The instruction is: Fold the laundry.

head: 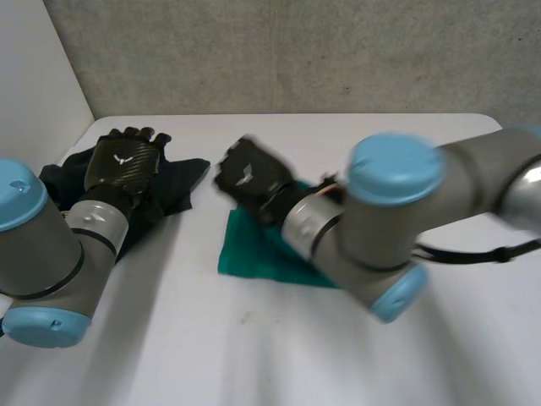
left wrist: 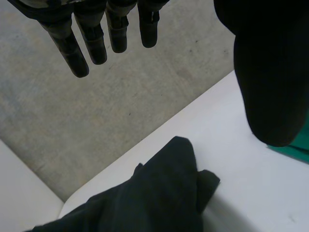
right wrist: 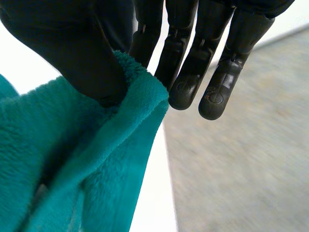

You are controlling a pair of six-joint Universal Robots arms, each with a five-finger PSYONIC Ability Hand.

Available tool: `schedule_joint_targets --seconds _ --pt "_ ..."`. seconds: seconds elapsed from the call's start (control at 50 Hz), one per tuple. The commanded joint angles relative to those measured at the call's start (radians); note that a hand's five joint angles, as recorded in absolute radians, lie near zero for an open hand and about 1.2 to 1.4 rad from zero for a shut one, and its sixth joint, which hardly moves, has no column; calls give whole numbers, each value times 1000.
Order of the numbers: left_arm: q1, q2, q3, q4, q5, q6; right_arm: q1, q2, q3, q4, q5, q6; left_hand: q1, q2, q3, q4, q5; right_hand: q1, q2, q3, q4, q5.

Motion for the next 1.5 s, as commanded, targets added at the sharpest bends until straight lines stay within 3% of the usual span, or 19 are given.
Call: schedule_joint_targets --seconds 0.02,0.06,0.16,0.22,0.34,0.46,0.64,0.76,0.84,0.86,0.94,1.02,1.12,1.34,1.38,1.42,1.5 --pt "16 -3 -23 -1 3 -19 82 206 -130 76 -14 9 -13 -29 -38 -31 -48 -556 -752 -764 -765 -738" --pt "11 -6 -21 -1 5 -18 79 199 -131 93 -10 20 -13 -28 -38 -30 -47 -811 -1007 -1019 -1021 -993" --pt "-9 -7 6 3 21 -19 59 136 -121 133 52 149 -13 -29 -38 -31 -48 -811 -1007 -1019 -1021 -993" --pt "-38 -16 32 4 31 -21 27 40 -70 170 134 294 -13 -28 -38 -30 -47 -811 -1007 -1019 -1021 -993" --pt "-162 -98 123 -1 38 -37 -121 -137 164 198 194 520 -13 -28 -38 -30 -47 -811 -1007 -1019 -1021 -993" --pt "-270 -234 192 -13 78 -41 -220 -175 362 175 172 542 -13 -28 -38 -30 -47 -811 -1007 -1019 -1021 -993" --pt "-297 -414 316 -73 80 -33 -296 -183 540 15 172 493 -4 -19 -29 -21 -38 -810 -1006 -1018 -1019 -992" --pt "-285 -503 436 -100 55 -25 -312 -177 574 -9 177 464 17 1 -8 -1 -18 -561 -757 -769 -770 -743" --pt "-253 -533 509 -97 -46 -13 -318 -171 582 -45 180 456 37 22 12 20 3 -355 -551 -563 -564 -537" --pt "-224 -541 529 -96 -101 2 -321 -171 583 -52 181 454 37 22 12 20 3 -314 -510 -522 -523 -496" --pt "-175 -535 534 -94 -193 80 -330 -171 591 -78 181 454 31 16 6 14 -3 -144 -340 -352 -353 -326" --pt "-182 -526 505 -102 -202 131 -329 -165 591 -82 181 448 2 -13 -23 -15 -32 9 -187 -199 -200 -173" --pt "-207 -504 442 -102 -195 130 -333 -160 599 -82 181 410 -13 -29 -38 -31 -48 410 214 202 201 228" --pt "-250 -417 359 -105 -175 127 -352 -177 614 -65 181 420 -13 -29 -38 -31 -48 405 210 198 196 224" --pt "-251 -408 356 -105 -175 127 -352 -183 616 -63 180 422 -13 -29 -38 -31 -48 248 52 40 39 66" --pt "-248 -394 345 -105 -175 125 -350 -192 620 -51 181 422 -13 -29 -38 -31 -48 -191 -386 -398 -400 -372" --pt "-244 -369 322 -105 -175 127 -347 -195 620 -25 180 436 -13 -29 -38 -31 -48 -267 -462 -474 -476 -448"
